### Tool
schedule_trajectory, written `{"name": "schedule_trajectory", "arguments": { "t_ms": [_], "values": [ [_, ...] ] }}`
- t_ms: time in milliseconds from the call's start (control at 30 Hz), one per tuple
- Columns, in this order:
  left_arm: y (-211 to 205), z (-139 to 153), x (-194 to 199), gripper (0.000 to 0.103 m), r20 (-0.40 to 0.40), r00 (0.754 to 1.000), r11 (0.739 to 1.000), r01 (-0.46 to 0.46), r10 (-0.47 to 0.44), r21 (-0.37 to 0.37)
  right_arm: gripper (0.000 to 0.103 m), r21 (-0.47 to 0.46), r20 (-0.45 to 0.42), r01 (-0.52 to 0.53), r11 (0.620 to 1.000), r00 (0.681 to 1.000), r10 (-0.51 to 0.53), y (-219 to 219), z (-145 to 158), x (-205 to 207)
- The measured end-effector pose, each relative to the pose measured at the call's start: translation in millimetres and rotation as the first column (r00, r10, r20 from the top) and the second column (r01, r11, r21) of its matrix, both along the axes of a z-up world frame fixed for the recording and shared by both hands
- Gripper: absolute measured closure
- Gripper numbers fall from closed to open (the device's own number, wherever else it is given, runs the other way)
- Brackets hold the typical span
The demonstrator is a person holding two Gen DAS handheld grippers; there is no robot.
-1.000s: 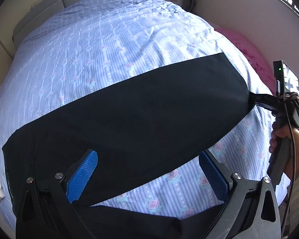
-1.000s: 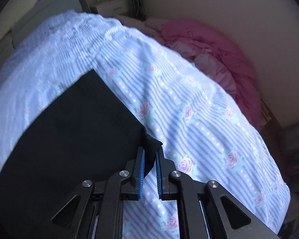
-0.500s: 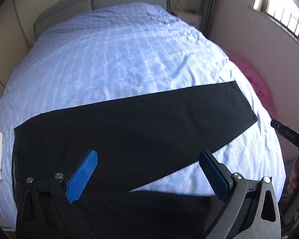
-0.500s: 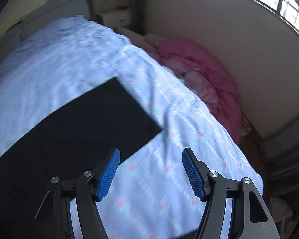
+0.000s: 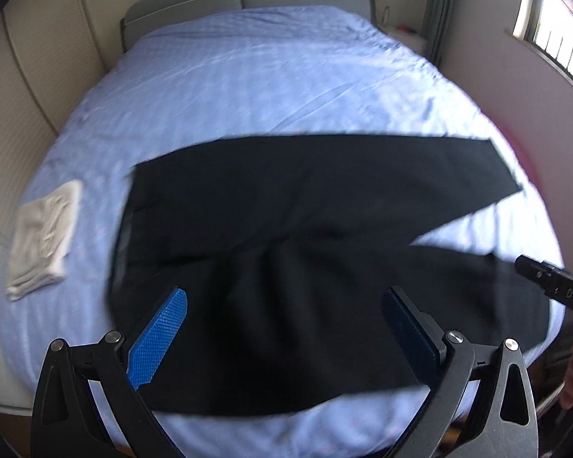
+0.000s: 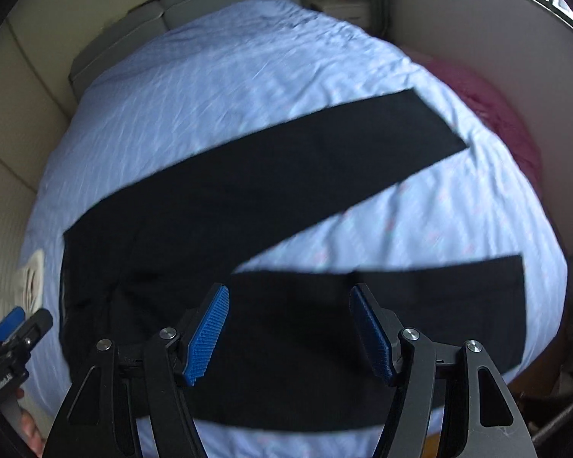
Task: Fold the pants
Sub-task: 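Move both tools down toward the waistband of the black trousers, then close the left tool on the waistband while the right tool grasps it too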
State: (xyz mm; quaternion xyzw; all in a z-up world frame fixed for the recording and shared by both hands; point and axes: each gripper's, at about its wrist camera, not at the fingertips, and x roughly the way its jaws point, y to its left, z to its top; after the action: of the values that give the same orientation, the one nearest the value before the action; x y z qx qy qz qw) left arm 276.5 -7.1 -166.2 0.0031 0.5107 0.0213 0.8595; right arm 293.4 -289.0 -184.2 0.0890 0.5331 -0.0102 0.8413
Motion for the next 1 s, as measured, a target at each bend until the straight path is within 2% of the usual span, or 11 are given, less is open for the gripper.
{"name": "schedule_trajectory", "arguments": {
  "t_ms": [67,233,333,400,567,733,833,900,1000],
  "values": [
    [33.5,-4.6,-22.7,0.000,-0.028,1.000,1.000,-0.012,0.012,0.001,0.037,-0.011,-0.019,-0.037,0.999,0.999,0.037,34.6,-7.5,-22.6],
    [95.1,-23.8,-65.2,0.000,-0.089,0.995,0.999,-0.044,0.044,-0.001,0.037,0.018,-0.078,-0.039,0.999,0.996,0.040,86.3,-29.0,-63.7],
    [127.4,-45.0,-86.2,0.000,-0.158,0.983,0.995,-0.101,0.098,-0.009,0.037,0.034,-0.129,-0.062,0.998,0.989,0.066,113.6,-47.3,-84.7],
    [143.8,-64.6,-96.0,0.000,-0.222,0.966,0.989,-0.145,0.133,-0.040,0.037,0.020,-0.176,-0.084,0.996,0.981,0.086,126.8,-57.6,-95.6],
    [161.7,-103.1,-110.2,0.000,-0.315,0.933,0.967,-0.223,0.175,-0.122,0.037,0.022,-0.252,-0.177,0.984,0.951,0.176,149.0,-90.1,-107.3],
    [158.2,-136.0,-107.0,0.000,-0.361,0.911,0.947,-0.272,0.198,-0.168,0.038,0.023,-0.297,-0.231,0.973,0.928,0.227,164.9,-124.8,-103.4],
    [156.3,-160.0,-101.1,0.002,-0.410,0.882,0.916,-0.340,0.232,-0.212,0.038,0.028,-0.304,-0.250,0.968,0.920,0.246,174.0,-136.4,-96.6],
    [159.8,-175.3,-99.1,0.002,-0.445,0.853,0.866,-0.419,0.273,-0.272,0.038,0.024,-0.308,-0.267,0.964,0.915,0.261,179.3,-143.1,-94.7],
    [161.4,-192.3,-93.6,0.003,-0.467,0.819,0.810,-0.502,0.334,-0.303,0.038,0.030,-0.317,-0.289,0.957,0.905,0.283,183.5,-148.0,-94.1]
  ]
}}
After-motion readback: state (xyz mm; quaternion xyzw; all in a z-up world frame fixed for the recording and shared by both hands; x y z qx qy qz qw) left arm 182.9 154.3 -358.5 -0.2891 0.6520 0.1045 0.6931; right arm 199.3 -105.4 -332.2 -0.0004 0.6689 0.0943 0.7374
